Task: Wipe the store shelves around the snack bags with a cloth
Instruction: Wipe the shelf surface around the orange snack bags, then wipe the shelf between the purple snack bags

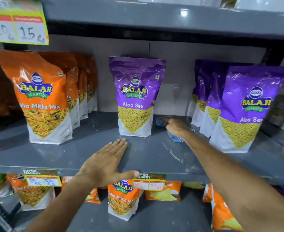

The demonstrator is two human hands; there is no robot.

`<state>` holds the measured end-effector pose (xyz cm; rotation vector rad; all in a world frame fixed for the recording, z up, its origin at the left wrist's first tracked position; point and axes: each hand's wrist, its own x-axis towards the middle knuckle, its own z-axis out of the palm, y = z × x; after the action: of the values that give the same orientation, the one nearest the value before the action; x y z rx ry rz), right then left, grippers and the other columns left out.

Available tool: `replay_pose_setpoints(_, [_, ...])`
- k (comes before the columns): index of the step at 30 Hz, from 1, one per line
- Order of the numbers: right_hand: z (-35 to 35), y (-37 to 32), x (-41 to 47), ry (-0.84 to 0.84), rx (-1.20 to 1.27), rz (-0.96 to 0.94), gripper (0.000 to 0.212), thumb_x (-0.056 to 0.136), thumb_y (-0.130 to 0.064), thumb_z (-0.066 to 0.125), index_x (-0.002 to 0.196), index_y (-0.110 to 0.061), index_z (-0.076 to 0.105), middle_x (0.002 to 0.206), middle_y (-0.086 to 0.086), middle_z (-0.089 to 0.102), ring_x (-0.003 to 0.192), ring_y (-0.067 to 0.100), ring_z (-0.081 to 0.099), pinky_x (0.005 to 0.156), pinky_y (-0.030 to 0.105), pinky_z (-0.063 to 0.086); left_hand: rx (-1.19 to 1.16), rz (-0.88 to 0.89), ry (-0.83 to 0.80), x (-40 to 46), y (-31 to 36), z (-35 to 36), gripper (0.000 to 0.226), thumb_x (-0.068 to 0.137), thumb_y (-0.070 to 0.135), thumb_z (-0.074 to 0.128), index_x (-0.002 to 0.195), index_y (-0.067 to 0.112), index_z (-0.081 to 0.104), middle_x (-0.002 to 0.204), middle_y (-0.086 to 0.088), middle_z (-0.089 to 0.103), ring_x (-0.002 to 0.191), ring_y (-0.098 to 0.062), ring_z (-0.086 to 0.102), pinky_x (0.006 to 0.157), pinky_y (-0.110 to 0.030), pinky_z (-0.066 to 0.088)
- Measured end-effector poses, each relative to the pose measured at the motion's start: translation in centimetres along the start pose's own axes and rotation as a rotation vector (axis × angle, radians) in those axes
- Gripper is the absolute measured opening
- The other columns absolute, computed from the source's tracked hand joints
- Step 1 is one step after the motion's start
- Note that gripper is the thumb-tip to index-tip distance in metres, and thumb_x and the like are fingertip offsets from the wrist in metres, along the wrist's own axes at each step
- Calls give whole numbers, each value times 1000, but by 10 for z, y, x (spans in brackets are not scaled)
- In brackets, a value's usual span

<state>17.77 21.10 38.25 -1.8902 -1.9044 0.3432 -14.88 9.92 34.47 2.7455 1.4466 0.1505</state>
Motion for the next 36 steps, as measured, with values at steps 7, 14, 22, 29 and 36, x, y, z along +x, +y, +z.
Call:
replay_pose_setpoints(7, [6, -20, -100, -47, -93, -91, 44, 102, -21, 42, 138, -43, 56, 153, -13, 47, 140, 15, 45, 112, 33, 34, -50, -2, -16, -3, 3, -2, 127, 77, 103, 23, 167, 17, 0, 176, 2, -4, 161, -10, -4, 131, -32, -3])
replay_pose_setpoints(14, [-1, -27, -169, -166, 191, -115, 40, 101, -13, 52, 130, -39, 64, 144, -14, 57, 135, 7, 50, 115, 29, 37, -49, 11, -30, -3, 3, -5, 131, 73, 105, 17, 167, 16, 0, 176, 0, -3, 162, -13, -2, 131, -33, -1])
replay_pose_setpoints(22, [-14, 19, -159, 62, 116, 88, 38, 105, -19, 49, 139, -34, 57, 151, -7, 50, 143, 17, 42, 114, 25, 29, -31, 24, -5, 1, 0, -1, 134, 70, 107, 13, 167, 16, -1, 176, 1, -4, 162, -15, -1, 127, -32, -1])
replay_pose_setpoints(29, [-6, 18, -52, 60, 15, 186, 42, 100, -27, 42, 139, -37, 55, 145, -4, 52, 133, 23, 51, 114, 40, 38, -26, 11, 32, 2, -4, 3, 132, 69, 108, 12, 167, 21, -3, 175, 5, -7, 161, -10, -4, 127, -30, -3])
replay_pose_setpoints(36, [-3, 13, 40, 45, -66, 138, 37, 93, -40, 42, 121, -35, 66, 135, 6, 66, 115, 34, 63, 100, 44, 52, -30, 8, 89, 0, -1, 2, 129, 72, 107, 22, 168, 23, -2, 174, 10, -9, 159, -4, -9, 125, -24, -11])
